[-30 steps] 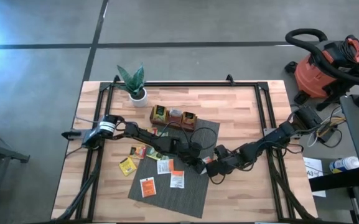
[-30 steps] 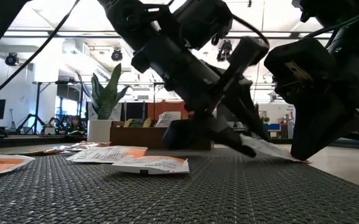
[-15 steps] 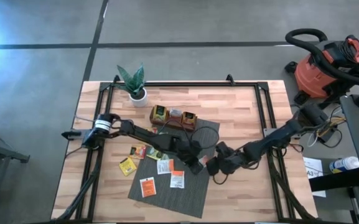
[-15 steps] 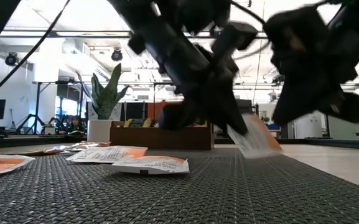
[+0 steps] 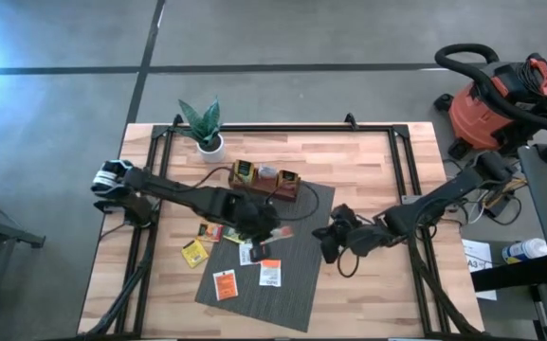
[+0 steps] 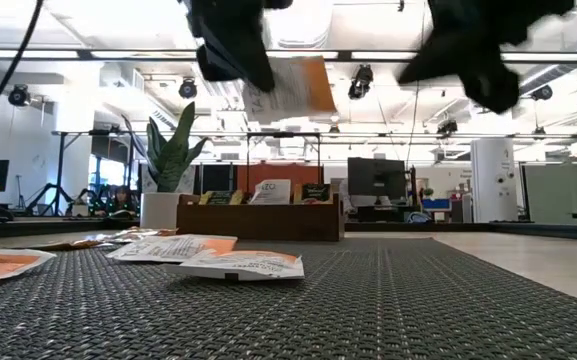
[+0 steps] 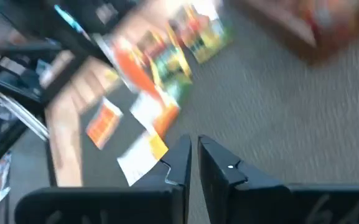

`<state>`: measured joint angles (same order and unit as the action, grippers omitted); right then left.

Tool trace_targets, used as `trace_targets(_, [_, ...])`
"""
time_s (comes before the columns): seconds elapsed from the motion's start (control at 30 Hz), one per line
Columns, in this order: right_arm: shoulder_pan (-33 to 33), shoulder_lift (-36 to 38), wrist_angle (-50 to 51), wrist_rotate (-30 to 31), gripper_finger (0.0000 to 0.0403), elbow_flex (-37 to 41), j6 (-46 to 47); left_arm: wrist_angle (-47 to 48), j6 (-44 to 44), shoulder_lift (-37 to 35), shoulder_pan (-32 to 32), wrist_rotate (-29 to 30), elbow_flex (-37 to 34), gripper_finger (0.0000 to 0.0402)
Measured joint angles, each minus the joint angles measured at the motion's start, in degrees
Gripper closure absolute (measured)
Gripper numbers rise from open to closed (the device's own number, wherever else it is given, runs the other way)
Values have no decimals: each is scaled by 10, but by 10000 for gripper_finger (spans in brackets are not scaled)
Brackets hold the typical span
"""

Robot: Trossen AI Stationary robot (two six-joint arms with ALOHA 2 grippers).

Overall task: Pick & Place Tea
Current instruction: Put the white tea bag into the middle compartment of the wooden organizer

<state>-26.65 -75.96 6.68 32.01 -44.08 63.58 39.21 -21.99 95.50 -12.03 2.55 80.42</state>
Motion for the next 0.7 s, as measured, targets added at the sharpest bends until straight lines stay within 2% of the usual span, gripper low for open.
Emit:
trace_targets(0.13, [14, 3, -3, 39, 374, -62, -100, 5, 24, -3, -11, 0, 3, 401])
trace_targets(0.3, [44, -40, 6, 41, 374, -141, -184, 3, 22, 2, -13, 20, 11, 401])
trace_targets(0.4, [50, -73, 53, 39, 374, -186, -204, 28, 32, 1, -13, 27, 23, 401])
trace_targets(0.47, [50, -92, 114, 40, 374, -215, -202, 106, 55, 0, -13, 60, 40, 401])
trace_targets(0.6, [48, -121, 229, 40, 374, -252, -167, 295, 119, 0, -8, 176, 94, 401])
trace_targets(0.7, [44, -127, 269, 42, 374, -255, -145, 385, 179, -1, 6, 219, 133, 401])
